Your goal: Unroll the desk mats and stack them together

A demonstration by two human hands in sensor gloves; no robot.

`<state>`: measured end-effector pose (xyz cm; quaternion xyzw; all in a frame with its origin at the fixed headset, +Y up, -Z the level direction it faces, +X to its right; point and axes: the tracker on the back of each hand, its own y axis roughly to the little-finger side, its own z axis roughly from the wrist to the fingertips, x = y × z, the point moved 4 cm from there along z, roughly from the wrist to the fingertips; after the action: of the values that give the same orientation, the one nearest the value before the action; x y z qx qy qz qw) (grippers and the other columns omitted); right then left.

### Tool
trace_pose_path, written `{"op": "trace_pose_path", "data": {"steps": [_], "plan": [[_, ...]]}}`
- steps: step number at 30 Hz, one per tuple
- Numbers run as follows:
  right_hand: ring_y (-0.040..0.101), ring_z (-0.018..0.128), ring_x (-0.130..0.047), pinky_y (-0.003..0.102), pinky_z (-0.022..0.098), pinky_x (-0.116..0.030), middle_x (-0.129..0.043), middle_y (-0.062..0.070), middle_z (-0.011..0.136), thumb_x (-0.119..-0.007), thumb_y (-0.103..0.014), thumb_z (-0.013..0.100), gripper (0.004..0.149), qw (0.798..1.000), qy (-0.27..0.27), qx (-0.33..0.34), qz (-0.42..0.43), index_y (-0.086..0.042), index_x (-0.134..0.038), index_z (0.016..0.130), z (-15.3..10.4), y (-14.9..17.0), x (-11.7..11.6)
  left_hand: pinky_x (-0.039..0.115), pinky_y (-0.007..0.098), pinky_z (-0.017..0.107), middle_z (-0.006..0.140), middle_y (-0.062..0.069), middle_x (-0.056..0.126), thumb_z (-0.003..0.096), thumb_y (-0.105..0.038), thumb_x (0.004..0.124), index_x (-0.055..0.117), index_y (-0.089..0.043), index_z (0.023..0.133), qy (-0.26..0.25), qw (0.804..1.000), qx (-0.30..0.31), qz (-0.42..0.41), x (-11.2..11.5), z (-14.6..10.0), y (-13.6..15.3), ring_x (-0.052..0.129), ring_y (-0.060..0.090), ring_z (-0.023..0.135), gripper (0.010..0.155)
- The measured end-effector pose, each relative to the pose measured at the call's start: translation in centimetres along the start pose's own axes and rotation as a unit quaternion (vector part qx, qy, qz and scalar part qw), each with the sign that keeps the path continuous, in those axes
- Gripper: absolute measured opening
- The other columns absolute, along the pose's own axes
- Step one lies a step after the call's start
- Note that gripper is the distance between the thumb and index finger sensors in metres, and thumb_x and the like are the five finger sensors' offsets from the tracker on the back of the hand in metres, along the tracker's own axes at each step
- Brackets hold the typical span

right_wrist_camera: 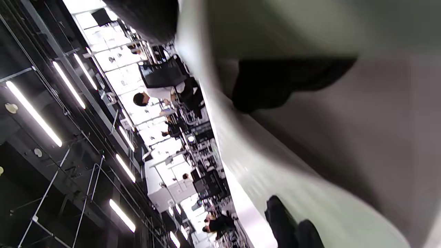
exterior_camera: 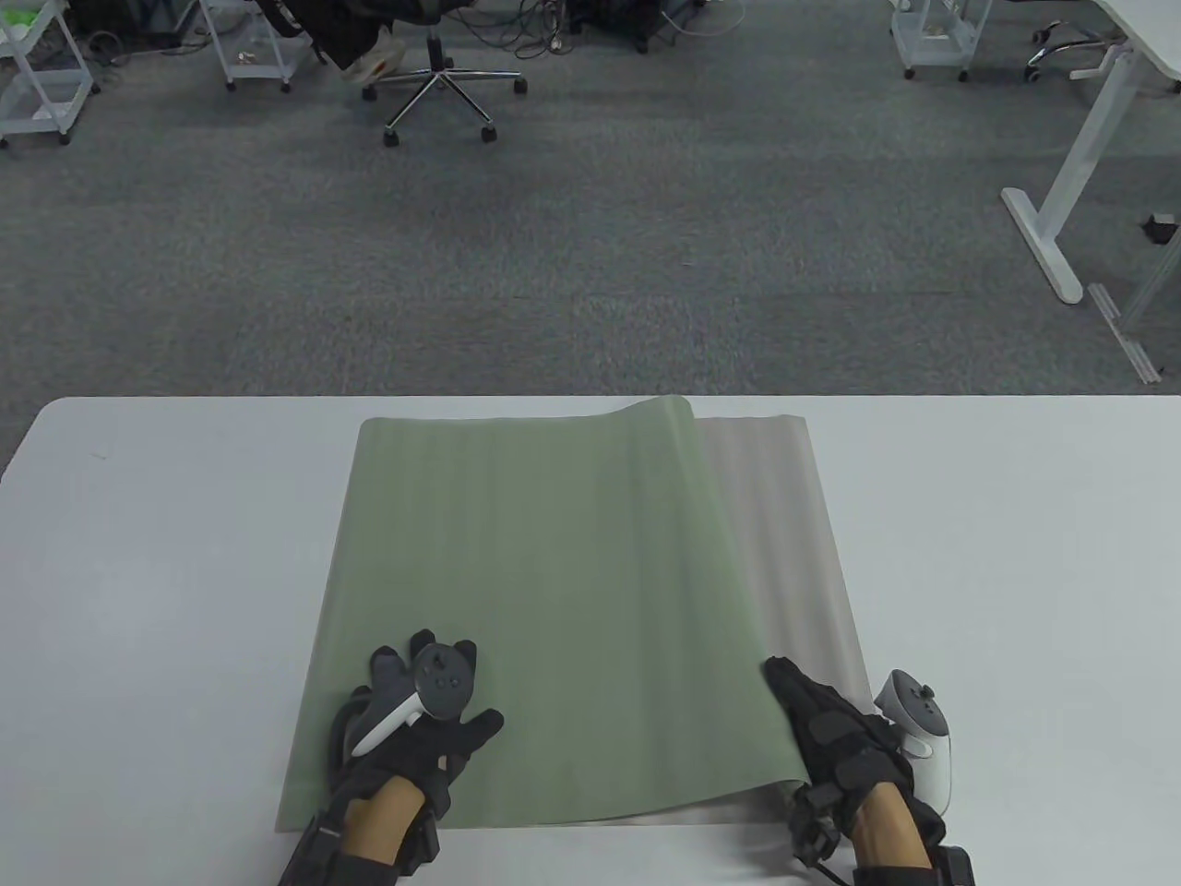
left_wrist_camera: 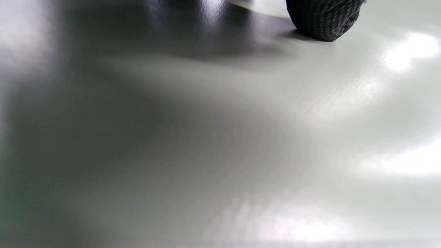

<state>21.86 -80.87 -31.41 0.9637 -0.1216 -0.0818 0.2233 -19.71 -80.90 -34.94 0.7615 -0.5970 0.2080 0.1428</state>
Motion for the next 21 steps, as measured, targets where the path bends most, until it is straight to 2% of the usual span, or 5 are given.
{"op": "trace_pose_path", "data": {"steps": [4,10,13,15,21], "plan": [[0.036,0.077,-0.096,0.046,0.049,-0.087,-0.069,0.033,0.102,-0.066,-0.038,0.063,0.074,0.999,0.028,0.009,-0.031,0.001,-0.032,0.116,-0.4,-0.7,0.3,0.025,0.087,0.061,0.124,0.027,0.0,0.0571,-0.054,0.062,0.02,-0.02,0.122,0.004,1.0,-0.001,0.005,0.0,0.0,-0.1,0.008,0.076,0.1,0.084],[0.048,0.084,-0.093,0.05,0.051,-0.09,-0.063,0.037,0.102,-0.066,-0.039,0.062,0.083,0.999,-0.02,-0.012,0.047,0.012,-0.026,0.113,0.1,0.4,0.5,0.025,0.087,0.06,0.124,0.027,0.0,0.0573,-0.054,0.061,0.02,-0.019,0.122,0.004,1.0,0.0,0.008,0.0,0.1,-0.1,0.008,0.076,0.1,0.084],[0.035,0.072,-0.102,0.04,0.044,-0.092,-0.063,0.039,0.104,-0.066,-0.04,0.063,0.083,0.998,-0.043,-0.017,0.043,0.013,-0.026,0.113,0.3,0.7,0.2,0.024,0.087,0.061,0.124,0.027,0.0,0.0571,-0.054,0.061,0.02,-0.02,0.122,0.001,1.0,-0.001,0.004,0.0,0.0,0.0,0.008,0.075,0.1,0.084],[0.026,0.061,-0.105,0.036,0.038,-0.093,-0.077,0.028,0.097,-0.067,-0.04,0.062,0.079,0.999,-0.023,-0.01,0.021,0.009,-0.033,0.114,0.4,0.5,0.4,0.025,0.087,0.06,0.124,0.027,0.0,0.0572,-0.054,0.061,0.02,-0.02,0.122,0.003,1.0,0.001,0.009,0.0,0.1,-0.1,0.009,0.076,0.1,0.084],[0.03,0.069,-0.101,0.042,0.045,-0.09,-0.076,0.027,0.097,-0.07,-0.034,0.062,0.075,0.999,0.033,0.005,0.008,0.005,-0.034,0.114,-0.3,-0.2,1.9,0.025,0.087,0.061,0.124,0.027,0.001,0.0573,-0.054,0.061,0.02,-0.019,0.122,0.002,1.0,0.001,0.009,0.0,0.0,-0.1,0.008,0.076,0.1,0.084]]}}
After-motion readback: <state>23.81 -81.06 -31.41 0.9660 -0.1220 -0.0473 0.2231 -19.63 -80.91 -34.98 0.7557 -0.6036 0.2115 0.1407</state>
